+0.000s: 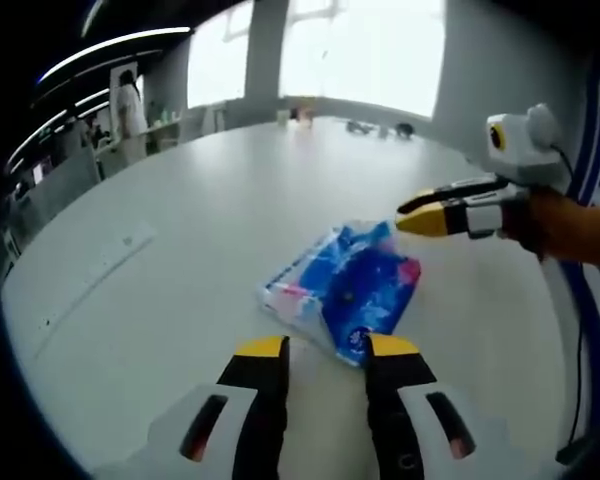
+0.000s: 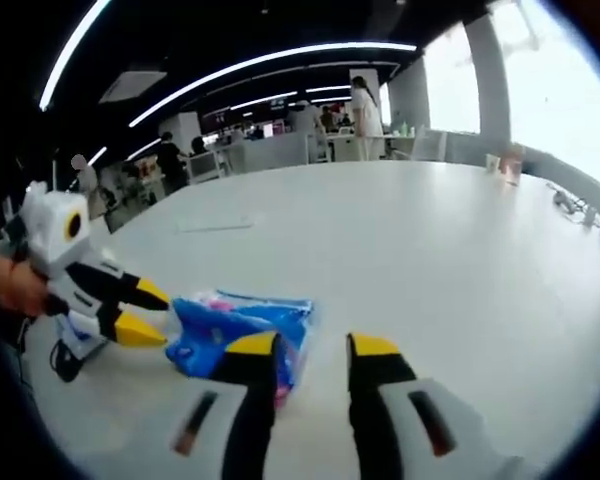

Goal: Arrange the tabletop items into an orderly group along one side of the table until the central work area is clear of visible clutter.

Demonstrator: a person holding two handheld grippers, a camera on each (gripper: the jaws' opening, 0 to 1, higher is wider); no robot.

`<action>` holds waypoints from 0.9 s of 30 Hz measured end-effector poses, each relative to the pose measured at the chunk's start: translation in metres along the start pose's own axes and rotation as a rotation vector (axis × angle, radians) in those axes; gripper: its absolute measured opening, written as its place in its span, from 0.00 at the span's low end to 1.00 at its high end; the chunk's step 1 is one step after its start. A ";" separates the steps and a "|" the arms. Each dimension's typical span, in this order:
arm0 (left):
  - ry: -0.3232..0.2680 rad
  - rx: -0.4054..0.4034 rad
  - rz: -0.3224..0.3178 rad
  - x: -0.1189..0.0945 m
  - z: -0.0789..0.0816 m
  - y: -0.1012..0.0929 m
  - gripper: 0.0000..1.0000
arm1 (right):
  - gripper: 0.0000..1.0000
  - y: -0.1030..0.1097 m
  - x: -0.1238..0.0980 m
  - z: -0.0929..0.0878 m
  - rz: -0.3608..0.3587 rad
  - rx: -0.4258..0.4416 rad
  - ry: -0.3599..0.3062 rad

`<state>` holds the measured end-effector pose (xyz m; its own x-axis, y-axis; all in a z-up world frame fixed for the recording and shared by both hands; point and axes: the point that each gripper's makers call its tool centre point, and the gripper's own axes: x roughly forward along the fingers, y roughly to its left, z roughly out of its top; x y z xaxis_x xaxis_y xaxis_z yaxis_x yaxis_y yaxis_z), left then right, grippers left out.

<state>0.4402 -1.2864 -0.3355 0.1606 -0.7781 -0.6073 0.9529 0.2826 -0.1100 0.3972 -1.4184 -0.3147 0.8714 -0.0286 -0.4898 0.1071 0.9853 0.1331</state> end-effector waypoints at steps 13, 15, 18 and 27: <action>-0.038 -0.004 -0.001 -0.015 0.012 0.001 0.38 | 0.29 0.007 -0.007 0.014 0.001 0.007 -0.029; -0.050 -0.010 -0.001 -0.018 0.015 0.001 0.39 | 0.30 0.007 -0.008 0.016 0.002 0.009 -0.032; -0.066 -0.018 0.004 -0.024 0.018 0.004 0.44 | 0.32 0.010 -0.010 0.021 0.005 0.013 -0.046; -0.105 -0.045 0.034 -0.042 0.029 0.014 0.54 | 0.35 0.019 -0.016 0.035 0.015 0.007 -0.073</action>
<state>0.4545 -1.2658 -0.2887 0.2207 -0.8212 -0.5262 0.9342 0.3330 -0.1279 0.4023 -1.4052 -0.2744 0.9055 -0.0267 -0.4234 0.0974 0.9844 0.1463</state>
